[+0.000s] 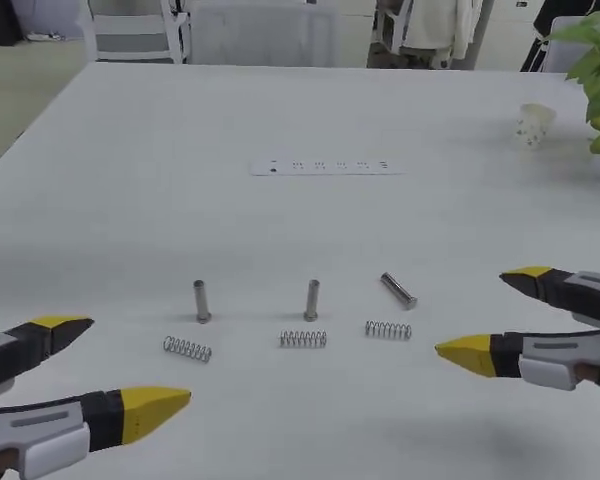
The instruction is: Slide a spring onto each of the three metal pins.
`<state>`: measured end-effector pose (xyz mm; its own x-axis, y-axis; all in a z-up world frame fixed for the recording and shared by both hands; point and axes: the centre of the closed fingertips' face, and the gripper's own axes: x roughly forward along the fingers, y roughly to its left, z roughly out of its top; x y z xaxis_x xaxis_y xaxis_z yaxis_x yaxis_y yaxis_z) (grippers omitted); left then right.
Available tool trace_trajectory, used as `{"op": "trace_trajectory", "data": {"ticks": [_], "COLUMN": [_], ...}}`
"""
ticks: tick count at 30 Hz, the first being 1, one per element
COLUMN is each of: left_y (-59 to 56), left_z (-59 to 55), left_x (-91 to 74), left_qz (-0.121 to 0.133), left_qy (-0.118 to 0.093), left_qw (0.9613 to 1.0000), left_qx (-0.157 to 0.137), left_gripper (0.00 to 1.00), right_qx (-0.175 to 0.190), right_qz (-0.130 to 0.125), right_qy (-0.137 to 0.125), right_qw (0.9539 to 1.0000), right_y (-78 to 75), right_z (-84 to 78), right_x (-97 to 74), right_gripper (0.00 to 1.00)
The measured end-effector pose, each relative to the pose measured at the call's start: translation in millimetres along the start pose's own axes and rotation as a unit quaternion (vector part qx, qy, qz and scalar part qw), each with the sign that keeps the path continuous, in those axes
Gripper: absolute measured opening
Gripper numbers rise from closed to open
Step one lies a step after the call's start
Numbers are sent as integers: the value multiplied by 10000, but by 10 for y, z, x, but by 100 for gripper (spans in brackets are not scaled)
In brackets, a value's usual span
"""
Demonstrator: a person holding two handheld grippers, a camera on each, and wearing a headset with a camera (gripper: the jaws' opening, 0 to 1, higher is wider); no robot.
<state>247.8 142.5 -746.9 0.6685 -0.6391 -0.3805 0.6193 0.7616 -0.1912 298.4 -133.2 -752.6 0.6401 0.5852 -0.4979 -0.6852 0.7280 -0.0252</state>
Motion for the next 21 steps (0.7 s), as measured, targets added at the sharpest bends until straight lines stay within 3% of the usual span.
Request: {"op": "trace_trajectory", "data": {"ticks": [21], "left_y": [-1], "left_z": [-6], "left_x": [25], "left_qz": [-22], "left_qy": [41], "left_qw": [10000], "left_qx": [6], "left_gripper": [79], "right_qx": [-49], "right_qz": [-65], "right_qy": [30], "right_qw": [10000], "right_y": [-260], "right_z": [186], "right_x": [352], "right_gripper": [73]}}
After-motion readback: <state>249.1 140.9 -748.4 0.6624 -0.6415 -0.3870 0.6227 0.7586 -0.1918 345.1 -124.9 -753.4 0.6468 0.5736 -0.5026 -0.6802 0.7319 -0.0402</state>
